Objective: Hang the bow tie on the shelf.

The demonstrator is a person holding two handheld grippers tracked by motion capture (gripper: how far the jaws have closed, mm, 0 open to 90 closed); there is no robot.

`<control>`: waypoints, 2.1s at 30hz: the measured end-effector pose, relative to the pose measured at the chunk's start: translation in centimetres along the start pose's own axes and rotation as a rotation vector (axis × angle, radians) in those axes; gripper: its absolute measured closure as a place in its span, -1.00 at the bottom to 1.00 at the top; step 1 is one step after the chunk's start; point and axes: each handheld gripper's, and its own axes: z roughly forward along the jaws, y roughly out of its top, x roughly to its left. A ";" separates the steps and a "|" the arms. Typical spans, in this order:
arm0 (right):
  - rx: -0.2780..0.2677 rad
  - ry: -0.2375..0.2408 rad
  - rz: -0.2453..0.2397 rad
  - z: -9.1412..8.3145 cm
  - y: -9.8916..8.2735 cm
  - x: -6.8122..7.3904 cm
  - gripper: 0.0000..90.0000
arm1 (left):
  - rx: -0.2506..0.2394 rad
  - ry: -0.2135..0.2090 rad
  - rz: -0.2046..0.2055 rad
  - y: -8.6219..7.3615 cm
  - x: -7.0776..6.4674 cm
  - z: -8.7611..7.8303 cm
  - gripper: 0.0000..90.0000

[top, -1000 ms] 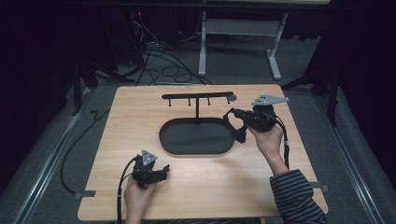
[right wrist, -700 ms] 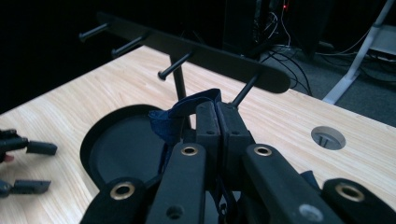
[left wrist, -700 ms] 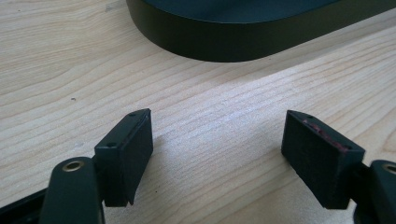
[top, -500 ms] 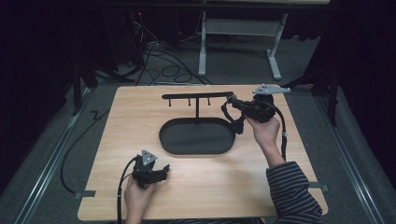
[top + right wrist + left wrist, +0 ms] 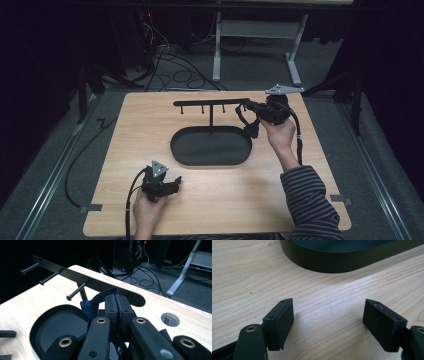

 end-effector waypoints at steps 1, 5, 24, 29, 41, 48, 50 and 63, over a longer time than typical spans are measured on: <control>0.002 -0.003 0.004 0.1 0.0 0.0 1.00 | 0.000 0.000 0.000 0.0 0.0 0.0 -0.44; 0.010 -0.021 -0.001 0.7 -0.1 -0.2 0.99 | 0.000 0.000 0.000 0.0 0.0 0.0 -0.44; 0.032 -0.033 0.040 1.0 -0.5 -1.0 0.83 | 0.000 -0.001 -0.001 0.0 0.0 0.0 -0.44; 0.027 -0.035 0.047 0.5 -0.6 -1.2 0.71 | 0.000 -0.001 -0.001 0.0 0.0 0.0 -0.44; 0.024 -0.058 0.056 -1.8 -0.9 -2.1 0.49 | 0.000 0.000 -0.001 0.0 0.0 0.0 -0.44; 0.011 -0.070 0.066 -3.2 -1.2 -2.7 0.42 | -0.001 -0.001 -0.001 0.0 0.0 0.0 -0.44; 0.005 -0.075 0.069 -3.7 -1.4 -2.9 0.41 | 0.000 -0.001 -0.001 0.0 0.0 0.0 -0.44; -0.012 -0.087 0.071 -5.4 -2.3 -3.2 0.40 | -0.001 0.000 0.000 0.0 0.0 0.0 -0.44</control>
